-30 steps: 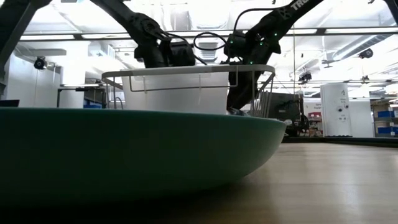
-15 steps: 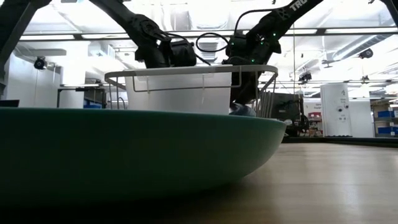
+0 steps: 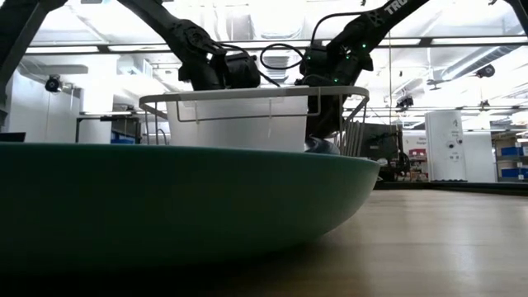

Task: Sort dishes
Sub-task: Put the dark green plate in the dishwasher rack

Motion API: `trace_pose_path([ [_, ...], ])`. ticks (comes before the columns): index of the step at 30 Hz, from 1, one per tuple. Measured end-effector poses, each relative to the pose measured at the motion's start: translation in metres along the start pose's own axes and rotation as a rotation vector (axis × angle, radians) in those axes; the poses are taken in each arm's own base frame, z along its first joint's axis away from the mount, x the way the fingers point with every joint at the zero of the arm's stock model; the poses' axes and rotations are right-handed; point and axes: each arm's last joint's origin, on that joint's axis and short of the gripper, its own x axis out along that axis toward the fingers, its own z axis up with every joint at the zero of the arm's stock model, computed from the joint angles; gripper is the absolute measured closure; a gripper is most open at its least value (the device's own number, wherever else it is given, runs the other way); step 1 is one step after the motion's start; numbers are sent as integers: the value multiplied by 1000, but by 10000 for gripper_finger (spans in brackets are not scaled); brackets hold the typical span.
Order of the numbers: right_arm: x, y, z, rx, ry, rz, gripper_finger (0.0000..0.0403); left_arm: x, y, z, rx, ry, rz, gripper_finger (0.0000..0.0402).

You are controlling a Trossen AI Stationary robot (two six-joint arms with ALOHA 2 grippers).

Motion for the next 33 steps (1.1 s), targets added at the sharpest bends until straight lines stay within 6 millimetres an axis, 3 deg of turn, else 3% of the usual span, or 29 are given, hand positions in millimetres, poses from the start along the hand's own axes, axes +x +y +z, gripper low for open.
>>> trace_pose_path([
  [8, -8, 3, 1, 5, -14, 8, 249, 0, 0, 1, 3, -10, 1, 158],
  [13, -20, 3, 4, 34, 54, -140, 265, 2, 0, 5, 20, -67, 10, 158],
  [33, -23, -11, 6, 55, 69, -182, 86, 6, 1, 5, 56, -108, 17, 158],
])
